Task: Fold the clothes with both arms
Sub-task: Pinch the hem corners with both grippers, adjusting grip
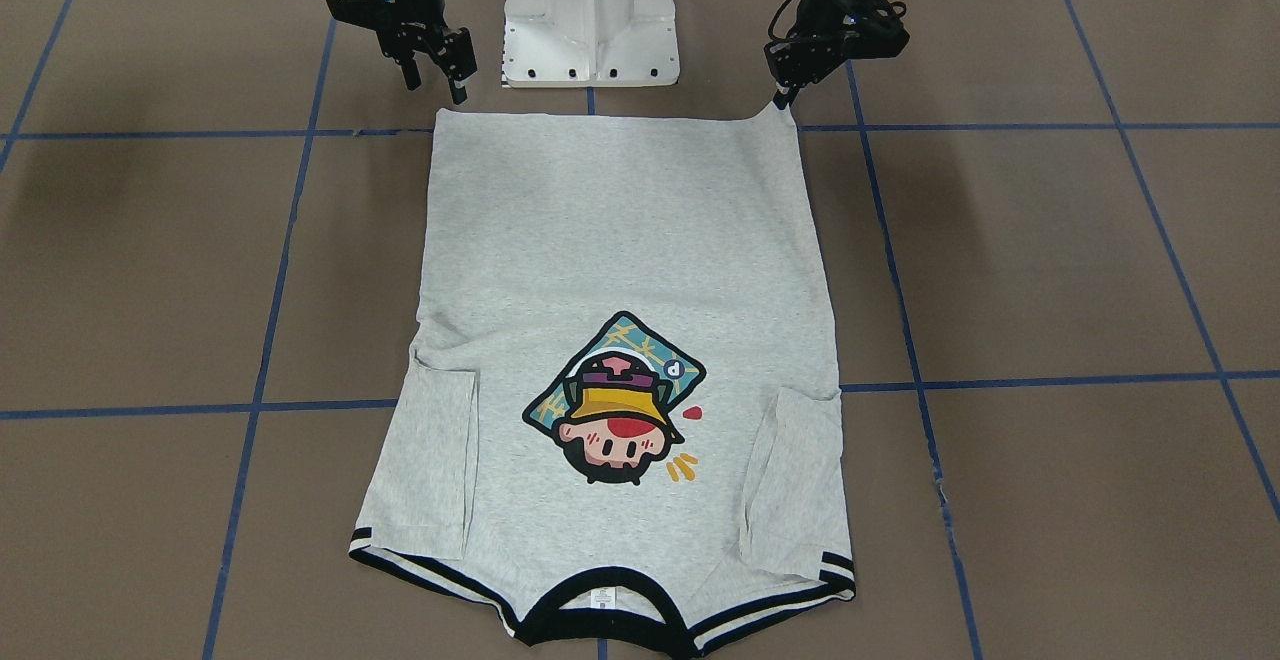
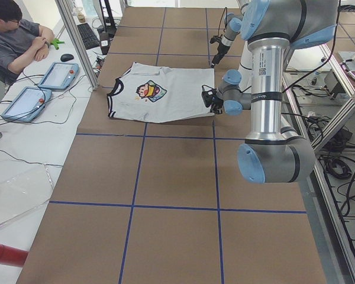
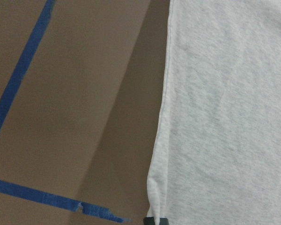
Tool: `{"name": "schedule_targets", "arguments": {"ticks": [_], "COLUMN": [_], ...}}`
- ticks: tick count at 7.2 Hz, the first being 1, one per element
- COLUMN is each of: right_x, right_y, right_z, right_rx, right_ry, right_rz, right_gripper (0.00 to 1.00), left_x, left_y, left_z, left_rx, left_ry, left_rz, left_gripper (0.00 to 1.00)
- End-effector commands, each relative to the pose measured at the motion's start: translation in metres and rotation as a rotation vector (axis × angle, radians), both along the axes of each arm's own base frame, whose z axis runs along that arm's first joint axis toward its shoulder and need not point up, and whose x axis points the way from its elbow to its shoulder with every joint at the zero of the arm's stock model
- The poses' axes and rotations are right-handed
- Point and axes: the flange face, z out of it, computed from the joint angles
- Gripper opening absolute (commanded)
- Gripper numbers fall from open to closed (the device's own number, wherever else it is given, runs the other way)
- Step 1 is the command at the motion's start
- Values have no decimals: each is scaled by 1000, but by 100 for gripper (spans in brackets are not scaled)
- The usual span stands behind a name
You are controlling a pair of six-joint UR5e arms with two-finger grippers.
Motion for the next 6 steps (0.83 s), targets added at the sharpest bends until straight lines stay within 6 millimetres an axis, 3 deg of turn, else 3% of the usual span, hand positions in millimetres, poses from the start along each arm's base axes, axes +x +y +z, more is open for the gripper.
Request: {"name": "schedule_targets", "arguments": {"ticks": [1,6], "right_x": [-9,-16], "right_y": [0,-19], "right_z": [-6,12], "right_rx": [4,15], "right_ry": [-11,32], "right_rz": [6,41], "right_gripper": [85,81], "left_x": [0,1], "left_y": [0,0], "left_z": [1,0], "left_rx": [0,-2], "left_ry": [-2,0], "left_rz": [0,0], "left_gripper": [0,0]}}
